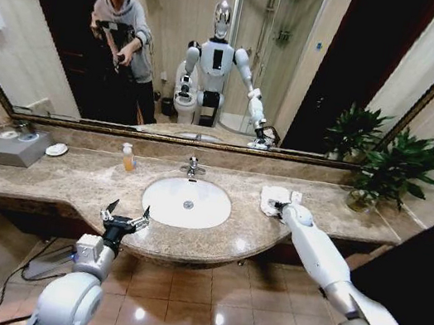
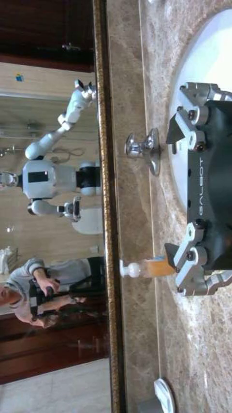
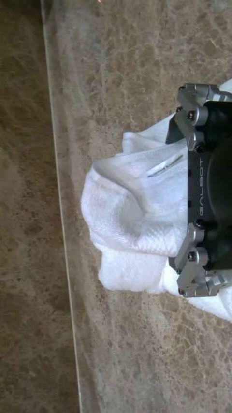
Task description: Pick up the towel from the sink counter and wipe the mirror surface.
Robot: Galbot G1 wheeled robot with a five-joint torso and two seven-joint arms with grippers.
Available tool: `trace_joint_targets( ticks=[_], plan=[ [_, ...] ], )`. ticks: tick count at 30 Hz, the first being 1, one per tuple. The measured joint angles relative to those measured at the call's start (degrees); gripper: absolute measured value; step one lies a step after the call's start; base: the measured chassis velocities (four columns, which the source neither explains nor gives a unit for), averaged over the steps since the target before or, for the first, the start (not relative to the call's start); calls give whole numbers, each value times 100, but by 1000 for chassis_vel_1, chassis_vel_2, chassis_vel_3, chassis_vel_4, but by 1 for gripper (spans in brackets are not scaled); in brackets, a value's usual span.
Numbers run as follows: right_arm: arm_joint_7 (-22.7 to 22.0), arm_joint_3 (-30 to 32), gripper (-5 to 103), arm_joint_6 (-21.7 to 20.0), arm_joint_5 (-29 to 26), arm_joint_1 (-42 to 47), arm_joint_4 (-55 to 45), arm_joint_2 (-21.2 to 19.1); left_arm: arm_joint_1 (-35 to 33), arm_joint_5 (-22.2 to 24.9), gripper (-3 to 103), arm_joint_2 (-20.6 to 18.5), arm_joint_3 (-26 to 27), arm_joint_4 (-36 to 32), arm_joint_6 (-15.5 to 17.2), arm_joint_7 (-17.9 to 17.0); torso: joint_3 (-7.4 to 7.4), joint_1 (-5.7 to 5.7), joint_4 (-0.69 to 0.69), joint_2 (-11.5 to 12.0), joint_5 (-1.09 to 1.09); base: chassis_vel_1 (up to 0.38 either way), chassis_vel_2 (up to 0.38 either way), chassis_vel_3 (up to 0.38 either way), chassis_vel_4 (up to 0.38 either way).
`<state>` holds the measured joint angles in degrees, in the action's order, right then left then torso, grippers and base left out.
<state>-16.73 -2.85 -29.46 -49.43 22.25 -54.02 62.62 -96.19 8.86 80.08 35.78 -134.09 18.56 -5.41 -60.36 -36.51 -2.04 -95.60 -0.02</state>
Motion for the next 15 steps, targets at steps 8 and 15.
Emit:
trace_joint_targets(
  ticks=[8, 15],
  plan=[
    [47, 6, 101, -101, -238, -37, 5, 10, 0, 0, 100, 0, 0, 0, 0, 0, -1, -2, 1, 0, 0, 0, 0, 0, 0],
    [126, -101, 75, -68, -129, 98, -163, -16, 0, 0, 100, 0, 0, 0, 0, 0, 2, 0, -1, -1, -3, 0, 0, 0, 0]
  ],
)
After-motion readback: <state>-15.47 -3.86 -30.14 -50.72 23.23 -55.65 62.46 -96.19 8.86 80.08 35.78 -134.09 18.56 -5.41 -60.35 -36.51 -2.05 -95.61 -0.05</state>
